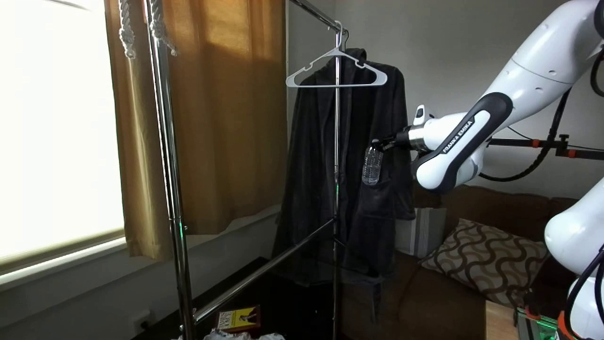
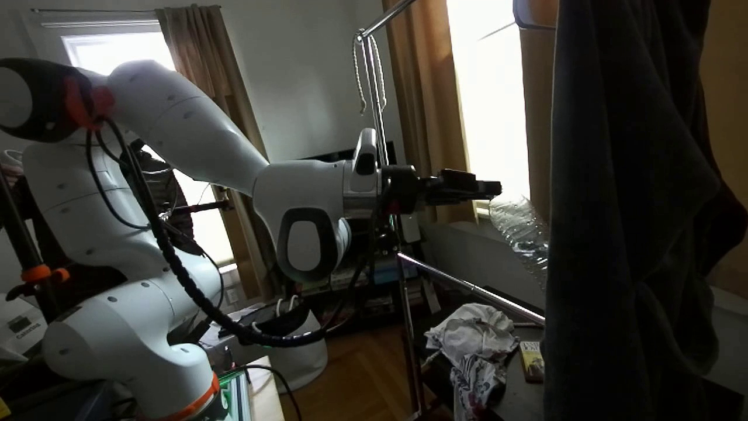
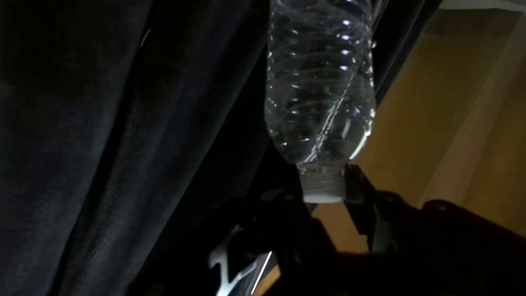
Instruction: Put the water bottle in the grey rob
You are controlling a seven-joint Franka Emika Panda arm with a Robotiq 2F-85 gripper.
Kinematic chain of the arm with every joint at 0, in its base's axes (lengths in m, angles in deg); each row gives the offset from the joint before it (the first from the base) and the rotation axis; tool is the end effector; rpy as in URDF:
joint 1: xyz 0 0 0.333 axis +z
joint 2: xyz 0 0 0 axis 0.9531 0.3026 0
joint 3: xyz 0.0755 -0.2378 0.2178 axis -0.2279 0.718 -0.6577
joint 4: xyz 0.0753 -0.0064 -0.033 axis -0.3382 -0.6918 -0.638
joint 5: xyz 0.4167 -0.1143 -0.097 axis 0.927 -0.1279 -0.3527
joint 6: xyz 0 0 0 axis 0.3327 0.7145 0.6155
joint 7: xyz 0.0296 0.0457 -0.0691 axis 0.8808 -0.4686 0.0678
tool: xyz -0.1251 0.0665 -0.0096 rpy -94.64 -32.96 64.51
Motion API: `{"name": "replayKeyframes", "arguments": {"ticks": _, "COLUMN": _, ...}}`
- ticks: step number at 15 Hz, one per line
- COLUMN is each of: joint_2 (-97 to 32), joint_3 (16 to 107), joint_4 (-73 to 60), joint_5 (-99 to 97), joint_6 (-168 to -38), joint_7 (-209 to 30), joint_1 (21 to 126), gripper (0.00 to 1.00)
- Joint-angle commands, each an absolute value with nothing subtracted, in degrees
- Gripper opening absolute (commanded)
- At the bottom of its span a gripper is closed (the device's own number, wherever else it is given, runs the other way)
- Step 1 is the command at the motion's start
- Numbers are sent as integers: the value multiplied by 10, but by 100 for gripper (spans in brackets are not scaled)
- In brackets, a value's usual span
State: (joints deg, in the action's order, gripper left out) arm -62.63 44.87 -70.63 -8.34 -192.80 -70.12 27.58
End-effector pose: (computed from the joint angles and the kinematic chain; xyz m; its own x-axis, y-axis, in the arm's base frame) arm 0.4265 -0.2276 0.4376 0.3126 0.3033 0.9002 -0.3311 -0.8534 0.4026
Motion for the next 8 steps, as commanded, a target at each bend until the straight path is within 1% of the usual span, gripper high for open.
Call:
{"name": "replayKeyframes", "arguments": {"ticks": 1, "joint_2": -598, "joint_3": 506, "joint_4": -685, "joint_5": -22, "joint_6": -1974, "joint_7": -646, "joint_1": 345, "gripper": 8}}
{"name": "replayKeyframes", "arguments": {"ticks": 4, "joint_2": -606, "joint_3": 553, "joint_4": -685, "joint_5": 13, "joint_6": -1981, "joint_7": -627, "joint_1": 391, "gripper": 8}}
{"name": "replayKeyframes", "arguments": {"ticks": 8, "joint_2": -592, "joint_3": 608, "joint_4": -678, "joint_5": 3, "joint_6": -1937, "joint_7": -609, "joint_1": 456, "gripper": 8}}
